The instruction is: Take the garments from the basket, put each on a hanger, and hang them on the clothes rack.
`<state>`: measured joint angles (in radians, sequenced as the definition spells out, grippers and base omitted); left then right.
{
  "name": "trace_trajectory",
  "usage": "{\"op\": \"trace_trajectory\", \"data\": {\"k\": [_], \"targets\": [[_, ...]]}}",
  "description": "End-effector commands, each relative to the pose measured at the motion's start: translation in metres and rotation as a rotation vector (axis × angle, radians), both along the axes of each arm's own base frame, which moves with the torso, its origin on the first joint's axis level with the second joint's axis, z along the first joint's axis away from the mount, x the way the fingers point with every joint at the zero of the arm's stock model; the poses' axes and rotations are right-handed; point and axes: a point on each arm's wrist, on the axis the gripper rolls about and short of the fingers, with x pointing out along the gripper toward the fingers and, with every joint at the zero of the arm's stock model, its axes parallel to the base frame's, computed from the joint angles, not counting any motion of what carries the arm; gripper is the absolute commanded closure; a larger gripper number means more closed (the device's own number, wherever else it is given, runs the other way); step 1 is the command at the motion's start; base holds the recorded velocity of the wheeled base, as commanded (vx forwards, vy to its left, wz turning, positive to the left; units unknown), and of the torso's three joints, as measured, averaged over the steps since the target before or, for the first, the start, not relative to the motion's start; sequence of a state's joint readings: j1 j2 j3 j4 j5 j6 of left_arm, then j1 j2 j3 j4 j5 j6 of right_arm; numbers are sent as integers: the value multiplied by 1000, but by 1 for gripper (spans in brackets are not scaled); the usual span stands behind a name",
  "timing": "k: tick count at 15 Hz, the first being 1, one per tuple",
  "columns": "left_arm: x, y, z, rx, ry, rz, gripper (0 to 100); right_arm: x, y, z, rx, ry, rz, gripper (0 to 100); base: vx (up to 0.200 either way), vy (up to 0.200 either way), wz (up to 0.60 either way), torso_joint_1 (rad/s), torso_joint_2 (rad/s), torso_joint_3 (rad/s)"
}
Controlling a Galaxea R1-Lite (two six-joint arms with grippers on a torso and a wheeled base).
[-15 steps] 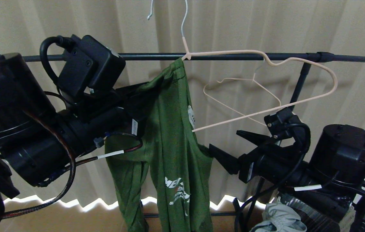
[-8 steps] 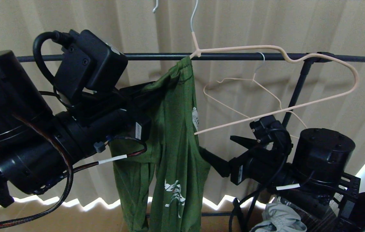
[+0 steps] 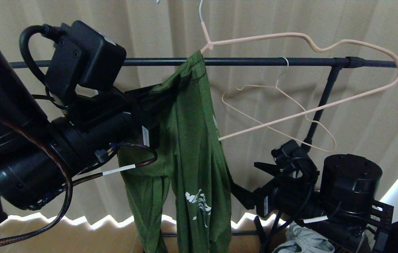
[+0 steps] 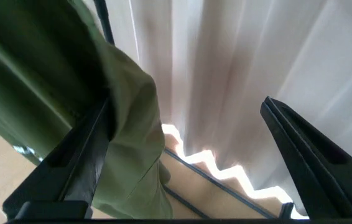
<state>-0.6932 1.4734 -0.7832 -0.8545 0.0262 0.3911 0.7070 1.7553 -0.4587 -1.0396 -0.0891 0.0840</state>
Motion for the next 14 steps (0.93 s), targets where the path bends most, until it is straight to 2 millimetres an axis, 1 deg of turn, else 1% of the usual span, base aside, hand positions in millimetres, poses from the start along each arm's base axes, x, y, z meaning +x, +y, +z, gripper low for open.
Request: {"op": "trace_trajectory", "data": {"k": [1, 3, 4, 6, 8, 9, 10, 11, 13, 14], "targets": [[-2, 2, 1, -5, -4, 4, 100, -1, -5, -2, -13, 8, -22, 0, 0, 0, 0, 0, 0, 0], [8, 15, -3, 12, 3, 68, 100, 2, -17, -6, -34, 15, -105, 0, 0, 0, 0, 0, 0, 0], [12, 21, -6, 19, 11, 96, 100, 5, -24, -4, -33, 8, -144, 0, 0, 0, 0, 0, 0, 0], [20, 34, -15, 64, 20, 162, 100, 13, -45, 3, -21, -10, -229, 0, 0, 0, 0, 0, 0, 0], [22, 41, -23, 128, 12, 199, 100, 19, -58, 9, -6, -29, -283, 0, 0, 0, 0, 0, 0, 0], [23, 48, -32, 203, 7, 228, 100, 23, -66, 15, 6, -48, -320, 0, 0, 0, 0, 0, 0, 0], [23, 51, -38, 240, 10, 240, 100, 25, -70, 18, 12, -57, -334, 0, 0, 0, 0, 0, 0, 0], [23, 58, -50, 303, 26, 264, 100, 28, -74, 24, 21, -71, -354, 0, 0, 0, 0, 0, 0, 0], [21, 69, -70, 394, 62, 297, 100, 27, -78, 36, 35, -91, -364, 0, 0, 0, 0, 0, 0, 0], [21, 74, -74, 426, 67, 312, 100, 25, -79, 40, 39, -96, -362, 0, 0, 0, 0, 0, 0, 0]]}}
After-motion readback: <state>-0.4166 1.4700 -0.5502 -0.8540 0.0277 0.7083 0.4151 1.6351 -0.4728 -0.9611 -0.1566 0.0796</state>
